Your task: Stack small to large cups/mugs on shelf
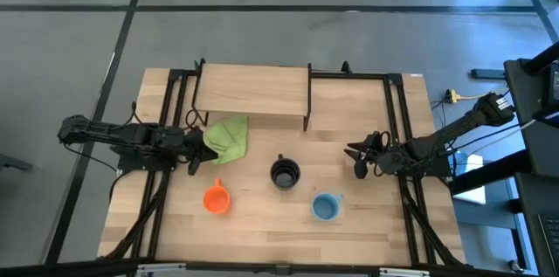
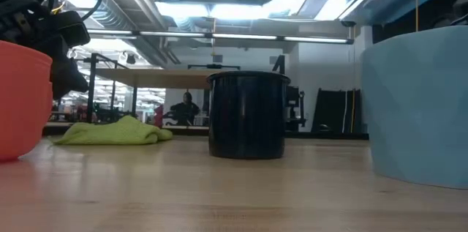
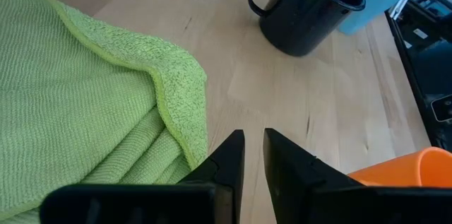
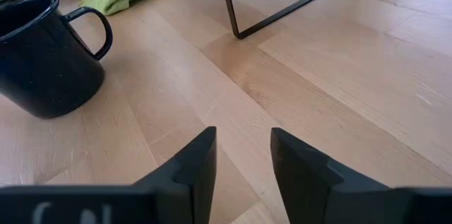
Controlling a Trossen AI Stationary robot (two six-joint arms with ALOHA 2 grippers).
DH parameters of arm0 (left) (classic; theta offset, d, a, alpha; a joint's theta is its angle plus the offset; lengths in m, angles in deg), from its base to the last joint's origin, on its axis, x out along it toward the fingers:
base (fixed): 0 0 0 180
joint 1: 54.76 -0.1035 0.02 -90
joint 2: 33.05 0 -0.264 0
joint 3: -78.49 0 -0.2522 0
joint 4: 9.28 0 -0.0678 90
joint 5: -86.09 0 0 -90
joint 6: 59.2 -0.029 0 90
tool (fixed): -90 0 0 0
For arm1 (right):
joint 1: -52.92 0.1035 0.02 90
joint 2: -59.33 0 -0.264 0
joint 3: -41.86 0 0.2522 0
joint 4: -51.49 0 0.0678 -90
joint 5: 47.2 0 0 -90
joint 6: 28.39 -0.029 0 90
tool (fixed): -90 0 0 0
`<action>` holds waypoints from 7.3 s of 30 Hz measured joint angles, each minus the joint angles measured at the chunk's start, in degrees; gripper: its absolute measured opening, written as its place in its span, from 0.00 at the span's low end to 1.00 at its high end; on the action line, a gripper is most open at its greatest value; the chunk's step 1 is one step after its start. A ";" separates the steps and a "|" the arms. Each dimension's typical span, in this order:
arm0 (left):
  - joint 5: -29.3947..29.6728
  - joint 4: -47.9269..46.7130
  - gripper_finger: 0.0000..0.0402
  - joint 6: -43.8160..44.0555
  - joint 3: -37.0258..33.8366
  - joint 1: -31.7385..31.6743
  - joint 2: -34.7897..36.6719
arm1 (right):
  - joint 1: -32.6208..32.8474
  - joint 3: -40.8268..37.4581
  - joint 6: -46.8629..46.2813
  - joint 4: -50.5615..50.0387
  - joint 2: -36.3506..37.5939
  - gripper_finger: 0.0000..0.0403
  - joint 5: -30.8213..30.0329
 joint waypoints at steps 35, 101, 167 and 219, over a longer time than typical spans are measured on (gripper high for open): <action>16.01 24.99 0.12 1.30 -0.09 -0.06 0.04 | -2.28 1.82 -15.12 41.60 0.15 0.34 -10.54; -4.66 -19.43 0.12 -7.50 23.65 -0.95 -8.54 | -11.56 86.43 -39.18 -52.65 -70.60 0.55 34.68; 1.71 -5.98 0.01 -6.72 23.65 -1.04 -21.26 | -45.93 123.13 5.96 -72.62 -71.84 0.10 30.78; -7.65 -4.35 0.03 -7.52 23.65 0.67 -22.16 | -8.62 116.09 -35.19 -94.02 -67.10 0.40 28.71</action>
